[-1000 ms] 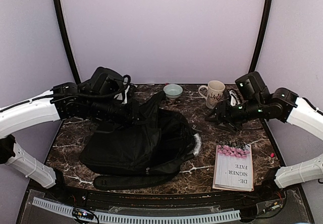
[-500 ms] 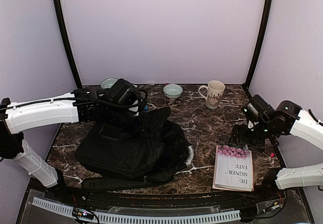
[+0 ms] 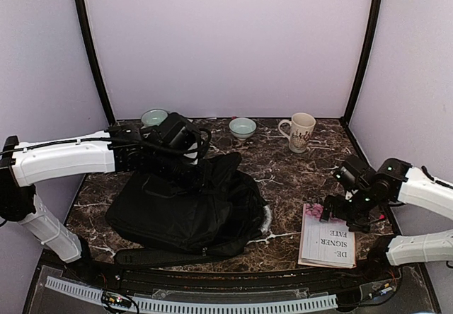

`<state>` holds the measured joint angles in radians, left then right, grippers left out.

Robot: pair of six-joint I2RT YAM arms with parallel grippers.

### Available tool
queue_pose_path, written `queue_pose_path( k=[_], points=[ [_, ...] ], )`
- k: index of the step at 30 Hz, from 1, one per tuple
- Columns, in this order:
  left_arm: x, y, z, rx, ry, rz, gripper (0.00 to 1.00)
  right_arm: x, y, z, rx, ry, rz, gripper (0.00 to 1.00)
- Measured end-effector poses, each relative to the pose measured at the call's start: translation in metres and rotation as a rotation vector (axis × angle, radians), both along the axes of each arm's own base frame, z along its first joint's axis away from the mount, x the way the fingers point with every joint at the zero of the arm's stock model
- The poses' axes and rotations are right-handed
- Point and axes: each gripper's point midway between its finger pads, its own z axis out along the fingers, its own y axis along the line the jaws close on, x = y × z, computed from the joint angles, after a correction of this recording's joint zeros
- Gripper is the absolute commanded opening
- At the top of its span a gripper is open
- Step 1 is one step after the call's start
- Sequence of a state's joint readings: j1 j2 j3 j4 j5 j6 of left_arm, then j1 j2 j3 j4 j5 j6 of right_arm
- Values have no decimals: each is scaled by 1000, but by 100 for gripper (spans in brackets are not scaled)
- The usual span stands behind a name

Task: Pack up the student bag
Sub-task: Adjust the book at the center of the board.

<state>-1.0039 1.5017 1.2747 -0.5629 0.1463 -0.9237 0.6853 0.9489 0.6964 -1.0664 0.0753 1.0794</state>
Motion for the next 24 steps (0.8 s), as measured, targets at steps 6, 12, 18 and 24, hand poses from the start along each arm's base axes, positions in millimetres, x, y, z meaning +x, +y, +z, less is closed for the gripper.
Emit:
queue_pose_path(
  k=[6,12,18,24],
  points=[
    [0,-1,-2,0,2,-1,0,-3,-5,-15,-51,49,-21,100],
    [0,-2,-2,-1,2,-2,0,2,-16,-22,-130,55,-71,100],
    [0,-2,-2,-1,2,-3,0,13,-35,-22,-228,7,-151,100],
    [0,-2,-2,1,1,-2,0,24,-30,-37,-125,-30,-199,100]
  ],
)
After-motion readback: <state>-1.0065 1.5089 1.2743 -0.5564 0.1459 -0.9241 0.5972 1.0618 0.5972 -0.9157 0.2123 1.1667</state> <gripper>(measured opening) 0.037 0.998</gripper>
